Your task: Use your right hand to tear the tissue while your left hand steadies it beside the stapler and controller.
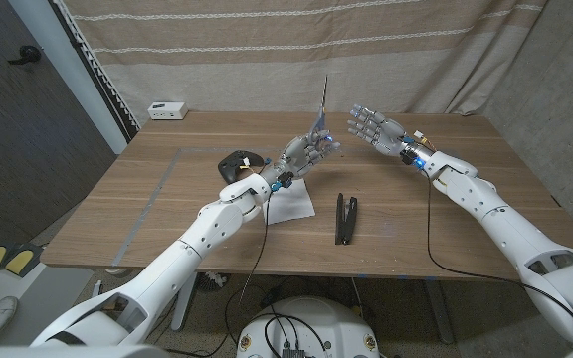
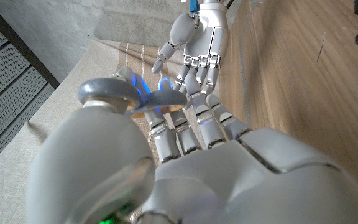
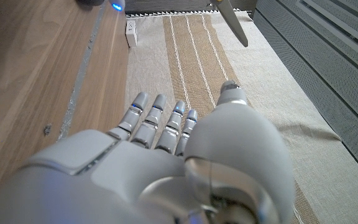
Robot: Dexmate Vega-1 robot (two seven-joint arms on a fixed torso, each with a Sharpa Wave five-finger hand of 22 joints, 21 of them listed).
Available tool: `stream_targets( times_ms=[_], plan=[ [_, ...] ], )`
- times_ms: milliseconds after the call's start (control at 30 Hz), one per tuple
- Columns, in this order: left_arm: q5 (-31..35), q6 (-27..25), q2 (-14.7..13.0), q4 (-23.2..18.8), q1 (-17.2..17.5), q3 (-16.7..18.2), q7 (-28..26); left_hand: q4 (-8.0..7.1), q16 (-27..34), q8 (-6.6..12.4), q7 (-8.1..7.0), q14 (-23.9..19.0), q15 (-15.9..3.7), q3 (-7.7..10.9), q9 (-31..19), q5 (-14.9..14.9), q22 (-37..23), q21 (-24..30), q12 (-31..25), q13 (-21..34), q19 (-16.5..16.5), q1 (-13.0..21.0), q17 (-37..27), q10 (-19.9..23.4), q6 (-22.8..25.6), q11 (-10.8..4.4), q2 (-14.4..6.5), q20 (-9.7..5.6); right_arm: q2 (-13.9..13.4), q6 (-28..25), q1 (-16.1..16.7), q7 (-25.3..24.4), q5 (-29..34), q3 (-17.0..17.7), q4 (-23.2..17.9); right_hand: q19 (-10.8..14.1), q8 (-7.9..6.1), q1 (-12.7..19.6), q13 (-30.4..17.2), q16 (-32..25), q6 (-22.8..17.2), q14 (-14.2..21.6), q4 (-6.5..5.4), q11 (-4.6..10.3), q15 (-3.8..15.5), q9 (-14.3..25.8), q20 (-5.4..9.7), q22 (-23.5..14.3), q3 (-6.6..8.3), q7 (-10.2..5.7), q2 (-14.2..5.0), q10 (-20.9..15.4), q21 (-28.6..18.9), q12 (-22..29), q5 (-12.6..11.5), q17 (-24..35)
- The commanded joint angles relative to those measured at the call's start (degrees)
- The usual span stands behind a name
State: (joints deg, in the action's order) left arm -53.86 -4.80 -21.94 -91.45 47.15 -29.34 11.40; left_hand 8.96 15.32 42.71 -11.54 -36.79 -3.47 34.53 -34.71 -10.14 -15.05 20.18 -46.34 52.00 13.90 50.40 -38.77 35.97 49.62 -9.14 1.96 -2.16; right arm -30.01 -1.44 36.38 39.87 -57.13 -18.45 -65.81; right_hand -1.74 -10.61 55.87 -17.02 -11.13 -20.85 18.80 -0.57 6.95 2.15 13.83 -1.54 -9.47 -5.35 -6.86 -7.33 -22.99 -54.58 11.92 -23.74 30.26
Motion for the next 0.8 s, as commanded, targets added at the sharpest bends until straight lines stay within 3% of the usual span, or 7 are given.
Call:
stream_targets(
  times_ms=[33, 300, 467, 800],
  plan=[
    [-0.1, -0.56, -2.55, -4.74, 1.52, 0.64, -3.7, 0.12, 1.12, 0.36, 0.03, -0.78, -9.65, -0.92, -6.02, 0.05, -0.25, 0.56, -1.53, 0.53, 0.38, 1.46, -1.27, 4.74, 0.63, -3.19, -0.5, -2.36, 0.01, -0.25, -0.29, -0.05, 0.18, 0.01, 0.66, 0.3, -0.32, -0.24, -0.05, -0.32, 0.18, -0.14, 0.41, -0.14, 7.81, 0.0, -0.3, -0.33, -0.17, -0.15, -0.06, 0.15, 0.26, 0.29, -0.27, -0.09],
    [-1.08, -2.47, -4.68, -7.86, 2.33, 1.24, -5.81, -0.37, 1.24, 0.25, 0.01, -0.76, -9.62, -1.46, -4.48, 0.0, -0.29, 0.68, -1.83, 0.5, 0.43, 0.81, -2.02, 4.97, 1.86, -2.93, -0.35, -2.3, -0.47, -0.33, -0.03, -0.43, 0.32, 0.27, 0.8, 0.38, -0.37, -0.2, 0.0, -0.35, 0.38, -0.32, 0.54, -0.11, 7.92, -0.07, -0.29, -0.34, -0.13, -0.23, -0.11, 0.1, 0.47, 0.45, -0.39, -0.22],
    [-1.92, -3.66, -5.66, -9.7, 2.93, 1.61, -7.39, -0.06, 1.83, 0.1, 2.17, -1.37, -9.87, -1.55, -0.19, -0.19, -1.79, 2.29, -0.92, -2.76, 1.54, 1.93, -3.39, 6.74, 7.2, -2.74, -1.03, -2.76, -0.81, -0.33, -0.17, -0.84, 0.82, 0.19, 0.96, 0.42, -0.45, -0.12, 0.03, -0.39, 0.39, -0.38, 0.65, -0.06, 8.06, -0.11, -0.27, -0.34, -0.08, -0.27, -0.18, 0.02, 0.6, 0.57, -0.48, -0.3],
    [-2.83, -4.79, -8.24, -14.26, 5.86, 2.94, -11.76, 0.03, 2.22, -1.56, 1.89, -2.19, -9.77, -1.74, 3.46, -0.1, -2.91, 3.21, -1.66, -3.02, 1.5, 2.13, -4.16, 8.63, 8.6, -2.77, 0.11, -3.1, -1.01, -0.96, -0.74, -0.61, 0.88, 0.16, 1.7, 0.53, -0.62, 0.0, 0.1, -0.46, 0.3, -0.53, 0.84, 0.11, 8.09, -0.18, -0.23, -0.35, 0.01, -0.23, -0.3, -0.19, 0.85, 0.81, -0.62, -0.45]
  ],
)
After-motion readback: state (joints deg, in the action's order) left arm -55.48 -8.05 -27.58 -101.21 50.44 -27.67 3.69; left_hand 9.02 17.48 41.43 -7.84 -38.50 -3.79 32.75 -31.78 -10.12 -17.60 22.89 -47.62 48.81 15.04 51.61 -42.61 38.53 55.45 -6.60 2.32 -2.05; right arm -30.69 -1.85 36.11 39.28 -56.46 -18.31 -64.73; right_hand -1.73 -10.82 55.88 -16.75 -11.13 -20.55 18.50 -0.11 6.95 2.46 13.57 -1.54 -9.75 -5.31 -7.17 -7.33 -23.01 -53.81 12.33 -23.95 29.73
